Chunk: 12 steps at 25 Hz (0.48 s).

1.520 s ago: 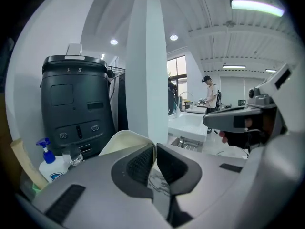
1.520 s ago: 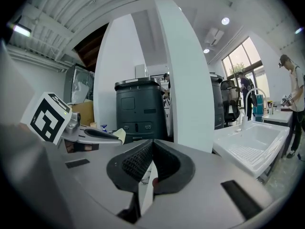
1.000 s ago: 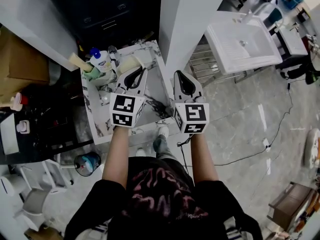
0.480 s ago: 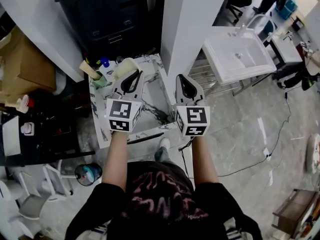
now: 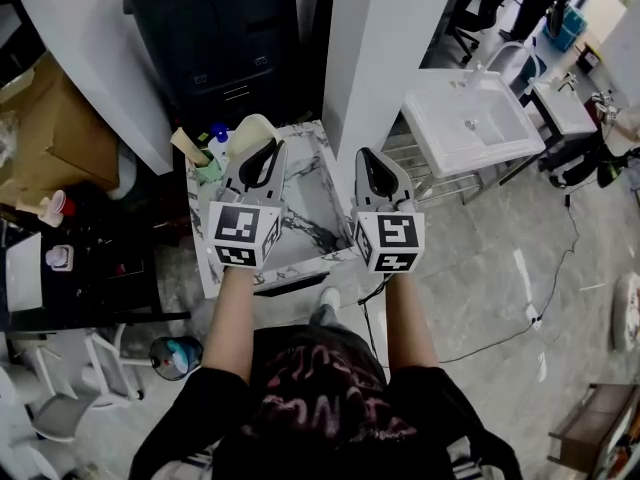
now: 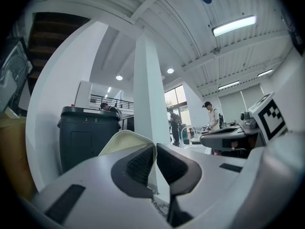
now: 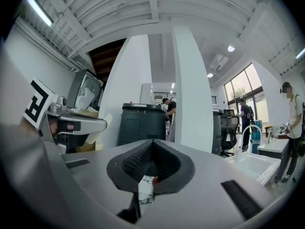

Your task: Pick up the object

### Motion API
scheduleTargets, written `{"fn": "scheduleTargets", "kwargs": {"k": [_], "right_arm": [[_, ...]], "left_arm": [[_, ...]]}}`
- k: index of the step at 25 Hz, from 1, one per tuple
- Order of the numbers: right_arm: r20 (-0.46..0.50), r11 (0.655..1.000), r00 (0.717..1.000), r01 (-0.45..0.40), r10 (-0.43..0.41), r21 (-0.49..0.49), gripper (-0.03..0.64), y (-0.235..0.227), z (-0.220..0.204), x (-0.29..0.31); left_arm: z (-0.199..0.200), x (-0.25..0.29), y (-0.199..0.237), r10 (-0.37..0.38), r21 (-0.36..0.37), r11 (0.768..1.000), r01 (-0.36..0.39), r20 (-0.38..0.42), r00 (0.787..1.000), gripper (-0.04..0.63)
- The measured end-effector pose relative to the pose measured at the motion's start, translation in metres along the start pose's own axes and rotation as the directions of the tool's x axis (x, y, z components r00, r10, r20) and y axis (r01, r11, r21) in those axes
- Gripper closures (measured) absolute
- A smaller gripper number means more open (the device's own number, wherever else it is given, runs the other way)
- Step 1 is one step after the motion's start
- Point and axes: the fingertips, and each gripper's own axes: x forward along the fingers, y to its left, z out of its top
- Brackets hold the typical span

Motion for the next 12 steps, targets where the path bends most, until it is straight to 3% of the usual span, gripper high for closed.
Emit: {"fn": "scheduleTargets", "kwargs": {"k": [12], "right_arm": [[0.01,1.0,1.0,0.008,-0.008,-0.003,0.601,0.01,0.003,-0.01]], "left_arm": [[-0.006,-0.015,0.002,-0.01,-0.006,1.0,0.01,-0.01,1.0,0.561]]}}
